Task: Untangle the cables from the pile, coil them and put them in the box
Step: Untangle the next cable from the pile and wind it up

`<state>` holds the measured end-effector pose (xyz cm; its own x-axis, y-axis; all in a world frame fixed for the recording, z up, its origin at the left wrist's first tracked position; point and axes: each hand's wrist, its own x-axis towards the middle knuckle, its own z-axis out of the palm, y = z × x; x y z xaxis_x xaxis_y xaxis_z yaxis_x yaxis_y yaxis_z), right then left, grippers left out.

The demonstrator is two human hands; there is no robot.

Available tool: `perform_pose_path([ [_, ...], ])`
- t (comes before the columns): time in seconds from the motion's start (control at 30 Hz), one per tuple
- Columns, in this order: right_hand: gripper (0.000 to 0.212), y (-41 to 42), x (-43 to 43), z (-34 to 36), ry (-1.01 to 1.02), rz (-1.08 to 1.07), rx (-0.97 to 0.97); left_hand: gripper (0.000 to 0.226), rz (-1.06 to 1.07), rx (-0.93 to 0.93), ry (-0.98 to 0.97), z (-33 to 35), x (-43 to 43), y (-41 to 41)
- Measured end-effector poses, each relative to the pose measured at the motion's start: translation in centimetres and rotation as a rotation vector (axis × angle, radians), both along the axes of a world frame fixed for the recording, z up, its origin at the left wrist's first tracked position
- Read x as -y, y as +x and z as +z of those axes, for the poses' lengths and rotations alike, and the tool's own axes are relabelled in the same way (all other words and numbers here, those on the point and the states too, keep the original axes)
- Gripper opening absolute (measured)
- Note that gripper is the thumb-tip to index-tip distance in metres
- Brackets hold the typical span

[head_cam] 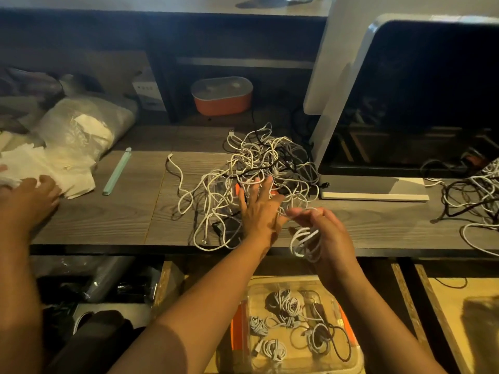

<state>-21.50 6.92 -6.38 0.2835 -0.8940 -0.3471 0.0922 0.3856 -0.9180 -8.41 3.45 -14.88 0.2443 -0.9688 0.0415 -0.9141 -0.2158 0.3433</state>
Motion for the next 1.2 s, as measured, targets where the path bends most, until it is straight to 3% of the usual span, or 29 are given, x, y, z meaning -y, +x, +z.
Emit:
perform_pose_path([
  [0.13,0.005,-0.1,1.0,-0.4,-0.135,-0.115,-0.187,0.046,-0.086,0.055,-0.215,-0.2,0.3,-0.2],
  [0.17,0.010,-0.2,1.4,-0.5,-0.154,-0.079,-0.226,0.045,-0.072,0.056,-0.268,-0.3,0.4,0.0],
  [0.27,0.022,-0.8,2.3,-0.7,-0.089,0.290,-0.435,0.047,0.014,0.010,-0.272,-0.2,0.7,1.4],
  [0.33,0.009,-1.0,2.5,-0.8,-0.020,0.577,-0.576,0.039,-0.008,0.048,-0.304,0.0,1.0,2.0],
  [0.37,0.005,-1.1,2.5,-1.0,-0.006,0.612,-0.573,0.034,-0.017,0.051,-0.330,0.0,1.1,2.1],
  [0.57,0.019,-0.6,3.2,-0.7,-0.039,0.168,-0.122,0.028,0.056,-0.015,-0.353,-1.9,0.5,2.3],
  [0.8,0.029,-0.1,4.0,-0.3,0.144,-0.101,0.274,0.025,0.095,-0.065,-0.256,-0.8,0.0,2.5],
  [0.83,0.026,-0.1,4.1,-0.3,0.138,-0.116,0.220,0.030,0.098,-0.047,-0.247,-0.7,0.1,2.6],
  [0.9,0.013,-0.1,4.1,-0.6,0.020,-0.048,-0.080,0.038,0.099,-0.007,-0.221,-0.4,0.4,2.6],
  [1.03,0.030,0.0,3.8,-1.4,-0.157,0.449,-0.466,0.040,0.102,0.074,-0.284,0.3,0.9,2.1],
  [1.1,0.016,-0.1,3.6,-1.9,-0.181,0.685,-0.672,0.035,0.065,0.075,-0.264,0.7,1.0,1.9],
  [1.2,0.011,-0.3,3.7,-2.2,-0.218,0.619,-0.678,0.036,0.066,0.077,-0.173,0.6,0.7,2.2],
])
